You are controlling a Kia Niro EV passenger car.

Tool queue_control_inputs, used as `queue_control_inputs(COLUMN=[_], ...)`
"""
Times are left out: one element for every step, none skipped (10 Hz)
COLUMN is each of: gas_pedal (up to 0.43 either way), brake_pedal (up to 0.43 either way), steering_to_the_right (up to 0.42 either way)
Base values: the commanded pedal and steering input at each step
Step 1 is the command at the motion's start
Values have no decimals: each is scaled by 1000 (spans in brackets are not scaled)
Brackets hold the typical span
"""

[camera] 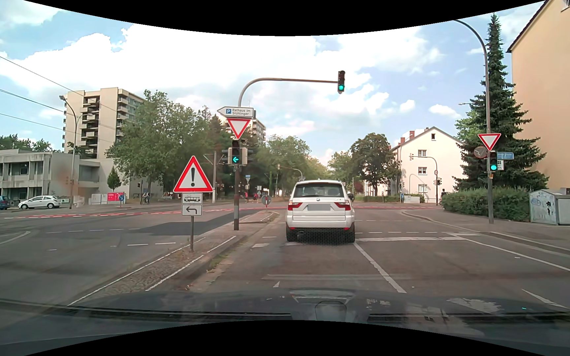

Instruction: Follow the waypoints while adhering to traffic rules and regulations

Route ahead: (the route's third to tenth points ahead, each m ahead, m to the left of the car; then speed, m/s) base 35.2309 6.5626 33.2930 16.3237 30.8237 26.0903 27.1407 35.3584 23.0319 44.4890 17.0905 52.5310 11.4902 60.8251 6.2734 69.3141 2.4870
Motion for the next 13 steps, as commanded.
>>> queue_control_inputs(gas_pedal=[358,350,339,339,311,287,287,280,280,260,248,248,240], brake_pedal=[0,0,0,0,0,0,0,0,0,0,0,0,0], steering_to_the_right=[-4,-4,-4,-3,8,29,43,50,47,46,45,44,43])
